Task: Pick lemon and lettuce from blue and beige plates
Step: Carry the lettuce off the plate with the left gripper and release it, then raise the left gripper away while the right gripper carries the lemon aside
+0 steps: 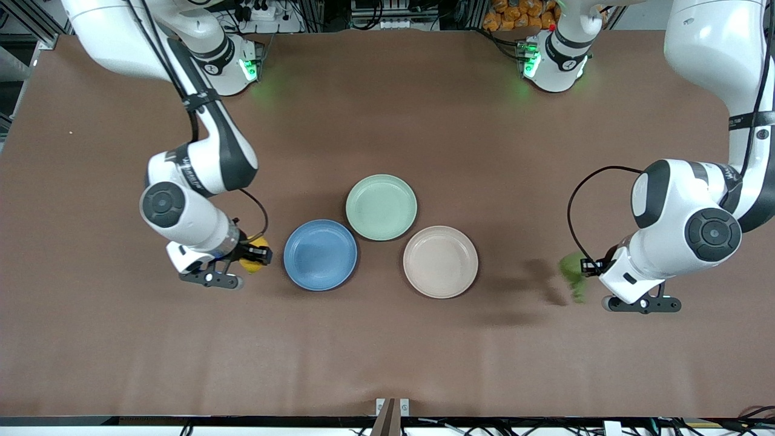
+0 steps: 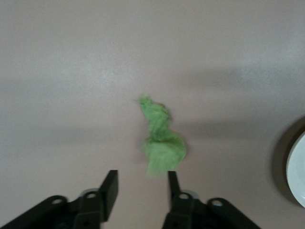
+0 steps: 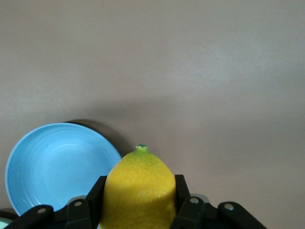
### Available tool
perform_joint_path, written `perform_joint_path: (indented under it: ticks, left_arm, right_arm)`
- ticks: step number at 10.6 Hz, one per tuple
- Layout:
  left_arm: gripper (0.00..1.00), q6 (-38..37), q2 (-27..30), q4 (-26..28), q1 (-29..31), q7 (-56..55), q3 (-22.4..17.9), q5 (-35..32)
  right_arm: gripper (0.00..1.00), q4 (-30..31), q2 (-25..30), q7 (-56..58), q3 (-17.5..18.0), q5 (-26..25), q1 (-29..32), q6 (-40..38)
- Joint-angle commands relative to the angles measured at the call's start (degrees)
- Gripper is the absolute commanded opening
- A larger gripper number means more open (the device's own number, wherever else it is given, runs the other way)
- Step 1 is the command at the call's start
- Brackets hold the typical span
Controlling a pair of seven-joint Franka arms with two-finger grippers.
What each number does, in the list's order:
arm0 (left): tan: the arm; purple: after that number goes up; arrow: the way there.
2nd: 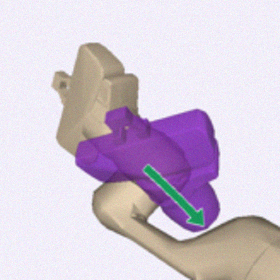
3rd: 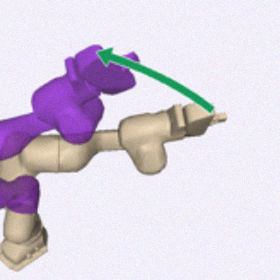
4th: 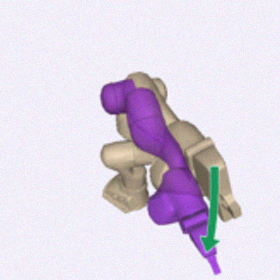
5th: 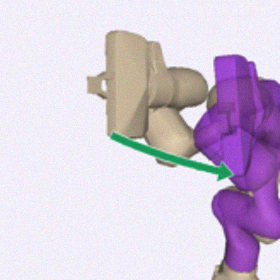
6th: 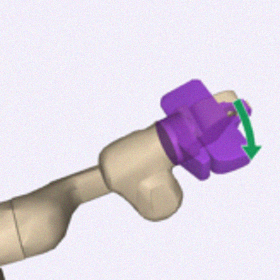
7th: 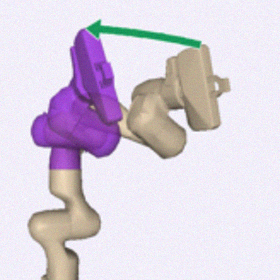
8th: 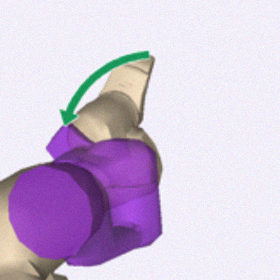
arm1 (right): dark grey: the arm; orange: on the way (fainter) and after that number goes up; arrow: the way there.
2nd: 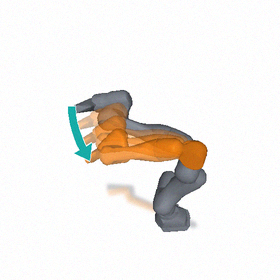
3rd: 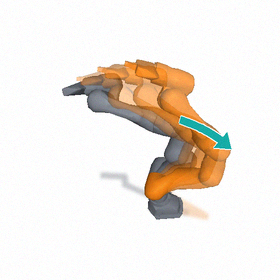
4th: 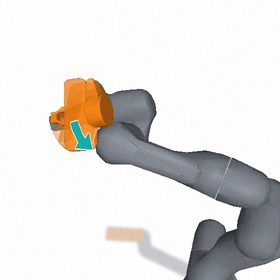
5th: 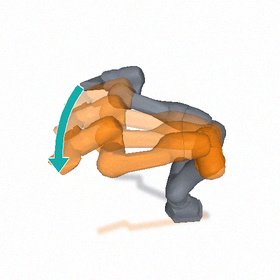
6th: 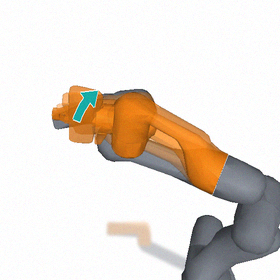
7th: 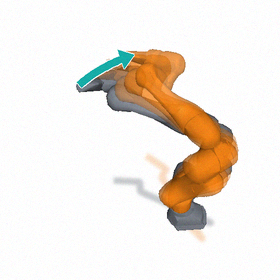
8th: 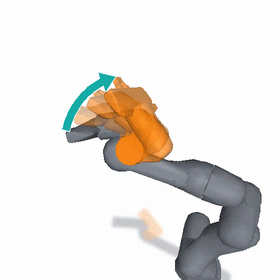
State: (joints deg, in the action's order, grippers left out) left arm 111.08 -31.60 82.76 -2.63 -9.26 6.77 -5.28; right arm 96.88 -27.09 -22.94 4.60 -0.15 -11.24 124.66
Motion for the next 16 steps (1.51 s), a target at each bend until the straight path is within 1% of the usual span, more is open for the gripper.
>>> perform_joint_path:
  ticks: [1, 3, 4, 6, 7, 9, 12, 13, 14, 16]
  left_arm:
    - [1.0, 0.0, 3.1, 4.0, 0.7, -1.1, 0.9, 3.7]
    - [1.0, 0.7, 6.0, 8.1, 1.0, -1.6, 0.8, 3.8]
    - [1.0, 2.3, 8.3, 11.8, 2.3, -1.7, 0.8, 3.8]
    - [1.0, 9.3, 16.4, 24.1, 3.1, -1.8, 0.9, 4.0]
    - [1.0, 11.3, 19.9, 28.9, 3.9, -1.7, 1.0, 4.2]
    - [1.0, 11.3, 23.8, 32.5, 3.9, -1.8, 1.0, 4.2]
    - [1.0, 11.3, 28.5, 37.3, 3.8, -1.8, 1.1, 4.3]
    - [1.0, 11.3, 29.8, 38.0, 3.8, -1.6, 1.1, 4.3]
    - [1.0, 11.1, 30.9, 38.2, 3.7, -1.3, 1.1, 4.3]
    - [1.0, 9.5, 32.3, 38.1, 2.4, -0.5, 1.0, 4.3]
  right_arm:
    - [0.22, 3.8, 3.7, 7.5, 0.5, 1.0, 3.6, -0.6]
    - [0.22, 6.6, 5.4, 12.6, 0.1, 1.0, 5.8, -0.5]
    - [0.22, 7.4, 6.1, 14.5, -0.2, 1.0, 6.6, -0.5]
    - [0.22, 9.5, 7.2, 19.4, -1.6, 1.0, 8.2, -0.4]
    - [0.22, 10.7, 7.8, 21.7, -2.2, 0.9, 8.6, -0.4]
    - [0.21, 12.8, 8.6, 26.1, -4.0, 1.0, 9.3, -0.3]
    - [0.21, 15.7, 8.6, 27.9, -5.3, 1.0, 10.1, 1.5]
    - [0.21, 17.7, 8.6, 27.9, -5.9, 1.0, 10.4, 4.3]
    - [0.21, 20.0, 8.5, 27.9, -6.1, 1.0, 10.5, 7.9]
    - [0.21, 23.7, 8.0, 27.9, -6.1, 1.0, 10.7, 12.7]
